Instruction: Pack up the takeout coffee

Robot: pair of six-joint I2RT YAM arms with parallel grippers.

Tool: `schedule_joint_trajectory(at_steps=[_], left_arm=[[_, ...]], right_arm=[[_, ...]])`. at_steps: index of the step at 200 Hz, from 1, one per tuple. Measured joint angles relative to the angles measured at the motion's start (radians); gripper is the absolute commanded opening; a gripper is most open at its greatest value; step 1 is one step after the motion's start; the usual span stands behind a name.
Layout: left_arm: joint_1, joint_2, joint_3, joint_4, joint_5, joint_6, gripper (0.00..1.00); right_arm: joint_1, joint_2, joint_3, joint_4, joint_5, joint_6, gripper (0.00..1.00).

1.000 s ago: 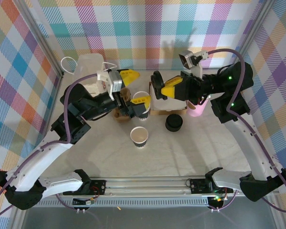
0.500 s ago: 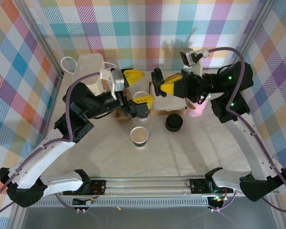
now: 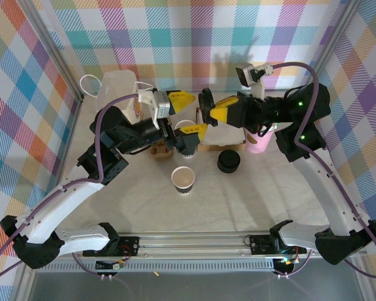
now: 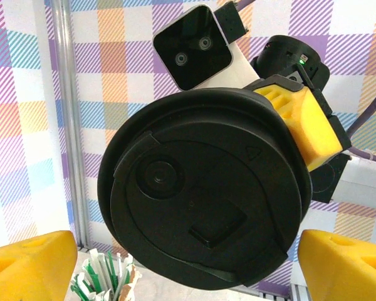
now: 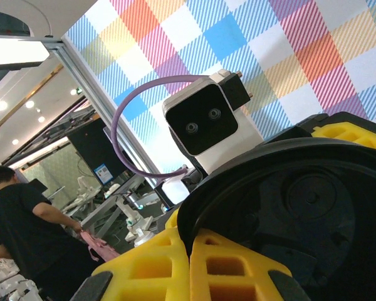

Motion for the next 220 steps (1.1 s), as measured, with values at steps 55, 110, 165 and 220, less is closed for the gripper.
schedule_joint_trajectory(at_steps=[55, 110, 165, 220], left_arm=[[-0.002, 0.019, 0.018, 0.005, 0.005, 0.0, 0.81], [-0.002, 0.022, 0.021, 0.008, 0.018, 0.0, 0.73], [-0.002, 0.022, 0.023, 0.008, 0.019, 0.0, 0.75], [-0.002, 0.022, 0.023, 0.014, 0.017, 0.0, 0.75]], right_arm=[[0.007, 0.013, -0.002, 0.03, 0.0, 0.02, 0.0], [0.017, 0.021, -0.006, 0.045, 0.0, 0.026, 0.0], [0.021, 0.026, -0.006, 0.063, 0.0, 0.029, 0.0], [0.027, 0.026, -0.006, 0.065, 0.012, 0.026, 0.0]])
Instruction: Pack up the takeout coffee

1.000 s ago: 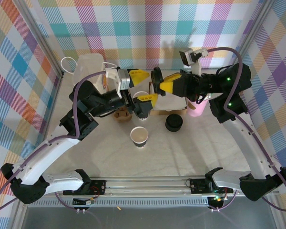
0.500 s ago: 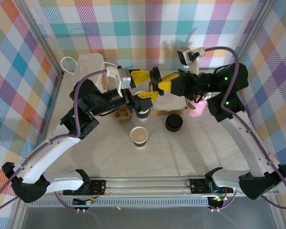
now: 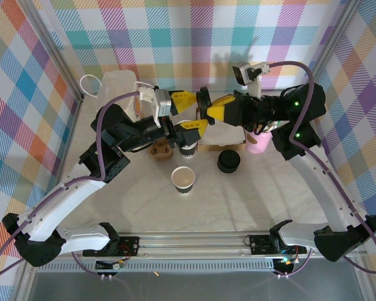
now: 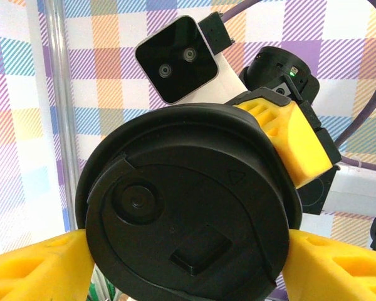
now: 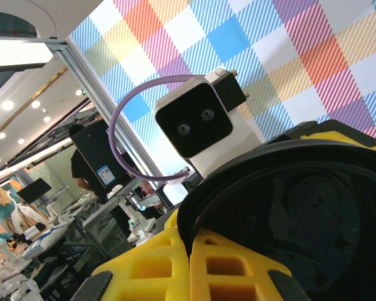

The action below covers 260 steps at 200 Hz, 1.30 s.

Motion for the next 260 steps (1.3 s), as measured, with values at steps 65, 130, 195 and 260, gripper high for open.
schedule_joint_trajectory(at_steps=[65, 130, 195, 260], left_arm=[[0.0, -0.001, -0.005, 0.018, -0.011, -0.003, 0.69], [0.0, -0.002, -0.005, 0.032, -0.015, -0.02, 0.78], [0.0, -0.002, -0.006, 0.037, -0.015, -0.027, 0.64], [-0.005, -0.009, -0.032, 0.047, -0.06, -0.025, 0.64]], right_arm=[[0.002, -0.008, -0.002, -0.019, 0.03, -0.028, 0.0], [0.013, -0.009, -0.012, -0.019, 0.037, -0.031, 0.01], [0.016, -0.009, -0.013, -0.014, 0.039, -0.031, 0.07], [0.019, -0.019, -0.016, -0.089, 0.062, -0.082, 0.43]])
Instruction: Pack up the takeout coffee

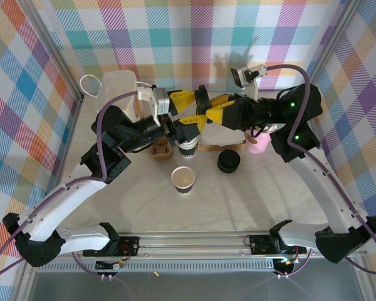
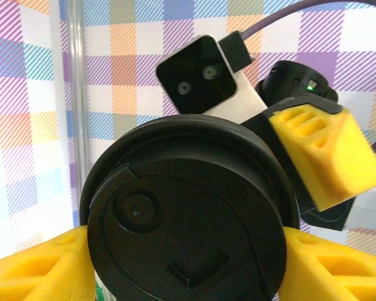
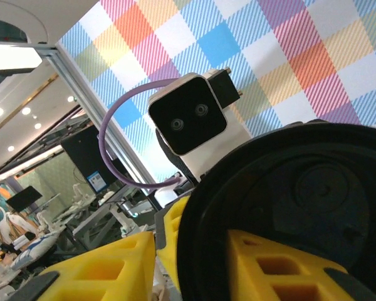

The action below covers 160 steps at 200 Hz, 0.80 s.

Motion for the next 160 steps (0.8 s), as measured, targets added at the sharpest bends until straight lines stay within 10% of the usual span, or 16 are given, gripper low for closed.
schedule_joint_trajectory(at_steps=[52, 160], left_arm=[[-0.002, -0.063, -0.066, -0.015, -0.062, 0.003, 0.64], [-0.002, -0.212, -0.04, -0.618, -0.361, -0.018, 0.6]], right_arm=[[0.0, -0.031, 0.001, -0.135, 0.064, -0.104, 0.66], [0.0, -0.154, 0.026, -0.605, 0.418, -0.428, 0.64]])
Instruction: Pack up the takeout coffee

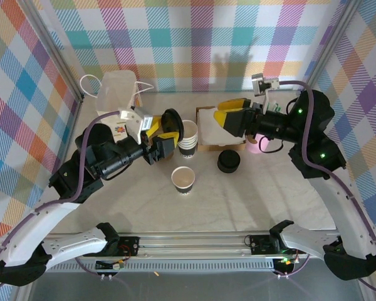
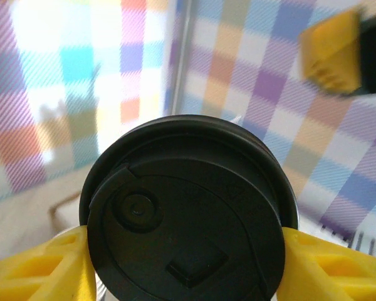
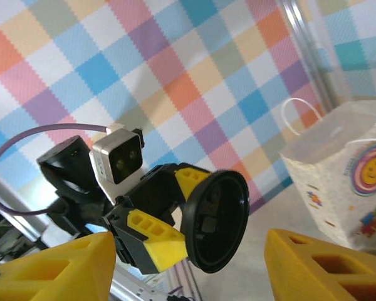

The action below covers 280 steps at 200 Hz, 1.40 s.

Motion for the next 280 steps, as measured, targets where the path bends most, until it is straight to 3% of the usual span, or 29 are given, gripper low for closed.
schedule_joint_trajectory(at_steps=[48, 108, 280], left_arm=[[0.0, 0.132, 0.048, -0.293, -0.085, -0.056, 0.59], [0.0, 0.383, 0.142, -0.513, -0.101, -0.125, 0.63], [-0.091, 0.681, 0.185, -0.647, -0.172, -0.216, 0.68]], right_arm=[[0.0, -0.019, 0.0, -0.105, 0.076, -0.069, 0.63], [0.0, -0.04, 0.0, -0.162, 0.114, -0.105, 0.62], [0.0, -0.066, -0.003, -0.202, 0.137, -0.144, 0.62]])
